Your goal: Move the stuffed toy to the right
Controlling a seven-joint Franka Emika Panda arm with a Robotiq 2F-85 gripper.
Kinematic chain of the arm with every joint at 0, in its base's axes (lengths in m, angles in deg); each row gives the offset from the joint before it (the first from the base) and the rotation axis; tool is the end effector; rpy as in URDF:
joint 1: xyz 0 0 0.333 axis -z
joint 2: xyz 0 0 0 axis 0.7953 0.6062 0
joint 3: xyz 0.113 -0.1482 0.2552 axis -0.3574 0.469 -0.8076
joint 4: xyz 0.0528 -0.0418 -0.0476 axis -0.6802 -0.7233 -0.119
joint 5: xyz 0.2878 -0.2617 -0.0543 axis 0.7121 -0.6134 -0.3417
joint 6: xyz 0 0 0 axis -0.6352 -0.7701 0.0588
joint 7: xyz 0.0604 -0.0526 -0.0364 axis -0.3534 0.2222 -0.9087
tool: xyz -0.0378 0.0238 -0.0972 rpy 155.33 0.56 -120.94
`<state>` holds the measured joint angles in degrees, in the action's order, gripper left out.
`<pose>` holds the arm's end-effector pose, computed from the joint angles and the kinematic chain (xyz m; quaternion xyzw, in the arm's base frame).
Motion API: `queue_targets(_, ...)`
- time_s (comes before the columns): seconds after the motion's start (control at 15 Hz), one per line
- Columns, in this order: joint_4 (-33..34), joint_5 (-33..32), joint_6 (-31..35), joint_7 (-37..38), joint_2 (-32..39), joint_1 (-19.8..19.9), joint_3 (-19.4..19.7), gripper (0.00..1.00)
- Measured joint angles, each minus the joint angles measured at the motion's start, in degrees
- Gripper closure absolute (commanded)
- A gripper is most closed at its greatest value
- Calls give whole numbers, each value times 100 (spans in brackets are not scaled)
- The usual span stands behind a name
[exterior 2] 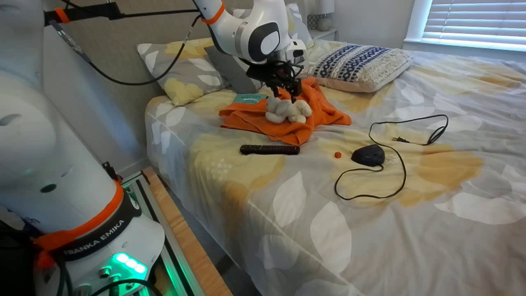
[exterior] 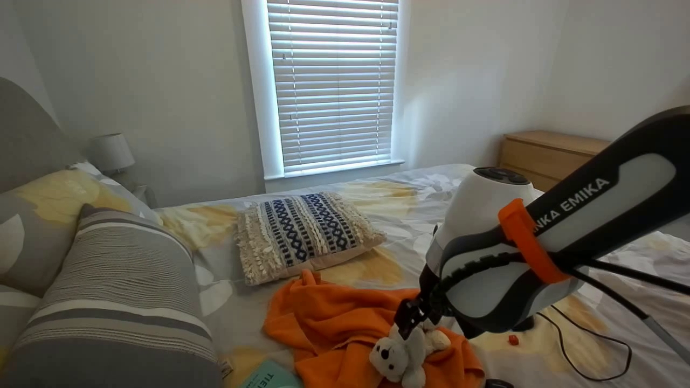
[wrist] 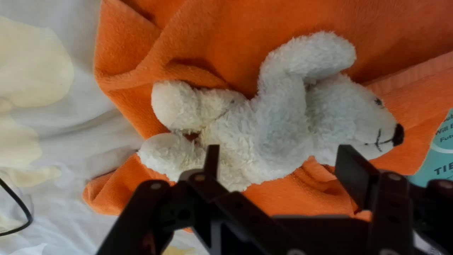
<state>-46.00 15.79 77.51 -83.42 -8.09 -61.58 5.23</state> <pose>0.5840 0.1538 0.2081 -0.9852 -0.1078 -0.1209 0.0563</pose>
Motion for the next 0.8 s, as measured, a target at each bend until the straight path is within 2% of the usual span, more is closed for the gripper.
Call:
queue_targets(0.53,352,0,2,0,403,5,-88,26)
queue_targets(0.8,448,0,76,-1,547,5,-96,26)
